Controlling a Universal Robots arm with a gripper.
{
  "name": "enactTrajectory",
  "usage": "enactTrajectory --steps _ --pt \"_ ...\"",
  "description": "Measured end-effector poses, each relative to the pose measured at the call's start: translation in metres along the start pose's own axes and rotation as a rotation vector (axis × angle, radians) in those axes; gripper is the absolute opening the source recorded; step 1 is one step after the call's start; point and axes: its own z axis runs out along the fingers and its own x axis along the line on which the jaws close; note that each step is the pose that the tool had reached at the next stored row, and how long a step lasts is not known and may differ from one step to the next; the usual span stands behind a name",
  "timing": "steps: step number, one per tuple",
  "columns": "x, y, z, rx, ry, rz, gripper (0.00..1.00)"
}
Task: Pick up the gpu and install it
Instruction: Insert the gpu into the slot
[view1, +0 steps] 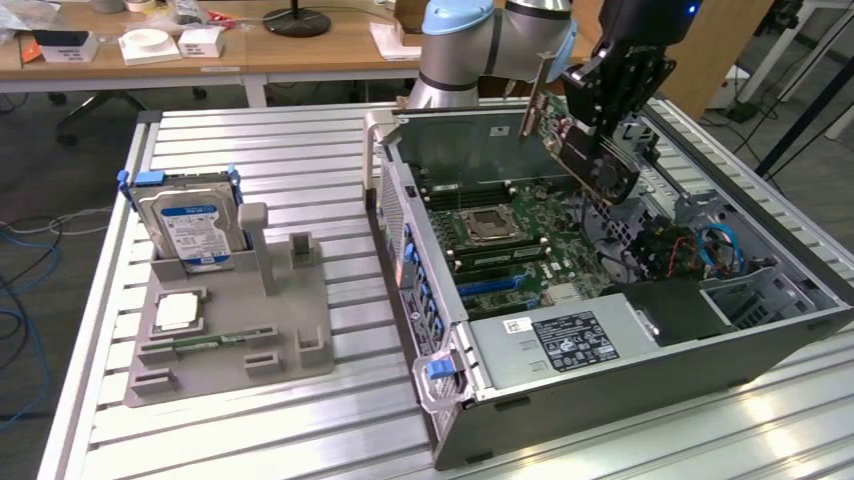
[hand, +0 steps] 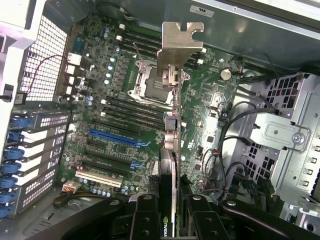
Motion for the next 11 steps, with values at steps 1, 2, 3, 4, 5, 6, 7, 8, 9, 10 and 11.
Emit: enactTrajectory --steps 1,2,3,4,5,6,7,8,9,10,11 --pt "-0.0002 0.0 0.0 0.0 0.0 -0.001 0.26" --pt "-0.0003 -0.0001 0.0 -0.0001 0.0 -0.003 0.26" --pt "-0.0004 -0.0001 0.0 -0.0001 -0.0001 -0.004 0.26" --pt "-0.0006 -0.0002 0.0 -0.0001 -0.0001 -0.005 0.26" --pt "-0.0008 -0.0002 0.0 -0.0001 -0.0001 -0.007 0.26" --pt "-0.0009 -0.0002 0.0 -0.0001 -0.0001 -0.008 0.26" --pt "-0.0011 -0.0003 0.0 -0.0001 -0.0001 -0.009 0.26" --pt "-0.0013 -0.0003 0.0 -0.0002 -0.0001 -0.011 0.26" --pt "-0.0014 -0.0004 0.0 -0.0002 -0.0002 -0.012 0.26" --pt "-0.0016 -0.0004 0.0 -0.0002 -0.0002 -0.013 0.26" --pt "-0.0018 -0.0005 0.0 -0.0002 -0.0002 -0.015 0.26"
